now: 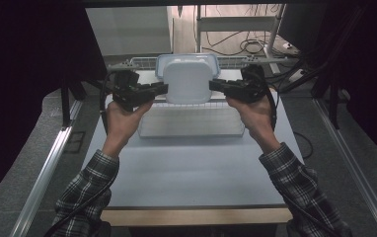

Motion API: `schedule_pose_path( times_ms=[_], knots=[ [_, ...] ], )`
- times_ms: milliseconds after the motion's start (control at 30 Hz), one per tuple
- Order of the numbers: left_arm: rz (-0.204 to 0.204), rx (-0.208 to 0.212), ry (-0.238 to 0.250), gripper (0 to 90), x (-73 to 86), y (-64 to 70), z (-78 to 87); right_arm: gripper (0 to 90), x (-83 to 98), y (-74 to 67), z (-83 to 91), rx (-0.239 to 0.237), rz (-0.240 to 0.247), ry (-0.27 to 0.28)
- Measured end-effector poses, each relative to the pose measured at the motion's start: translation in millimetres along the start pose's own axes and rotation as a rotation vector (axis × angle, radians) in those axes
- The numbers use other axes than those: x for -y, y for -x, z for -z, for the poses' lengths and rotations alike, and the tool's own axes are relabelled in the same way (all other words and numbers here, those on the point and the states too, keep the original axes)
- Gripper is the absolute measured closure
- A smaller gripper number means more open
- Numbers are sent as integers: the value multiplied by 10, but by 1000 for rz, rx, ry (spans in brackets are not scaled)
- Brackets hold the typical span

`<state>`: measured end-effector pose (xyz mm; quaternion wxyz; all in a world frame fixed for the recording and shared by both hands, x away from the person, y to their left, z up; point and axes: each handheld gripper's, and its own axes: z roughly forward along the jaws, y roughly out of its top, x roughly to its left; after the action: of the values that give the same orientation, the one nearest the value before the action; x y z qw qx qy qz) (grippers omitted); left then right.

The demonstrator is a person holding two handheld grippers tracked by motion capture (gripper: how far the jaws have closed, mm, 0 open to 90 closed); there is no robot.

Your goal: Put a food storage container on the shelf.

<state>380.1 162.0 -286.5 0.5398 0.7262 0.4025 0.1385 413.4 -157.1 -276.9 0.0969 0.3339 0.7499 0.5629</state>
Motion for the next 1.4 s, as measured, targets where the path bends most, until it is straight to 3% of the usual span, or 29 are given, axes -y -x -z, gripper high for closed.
schedule_pose_path(
  times_ms=[300,467,900,1067,1400],
  knots=[
    [1,1,15,787,-268,-57,-18,784,-277,70,-37,22,-7,23],
    [15,-3,17,787,-402,-155,-97,781,-394,144,-102,35,-17,32],
    [70,7,41,770,-441,-360,-267,765,-508,311,-276,52,-44,14],
    [71,14,56,720,-454,-385,-287,730,-518,301,-315,59,-34,18],
    [54,-20,46,662,-502,-393,-366,634,-570,287,-447,125,3,1]
  ],
)
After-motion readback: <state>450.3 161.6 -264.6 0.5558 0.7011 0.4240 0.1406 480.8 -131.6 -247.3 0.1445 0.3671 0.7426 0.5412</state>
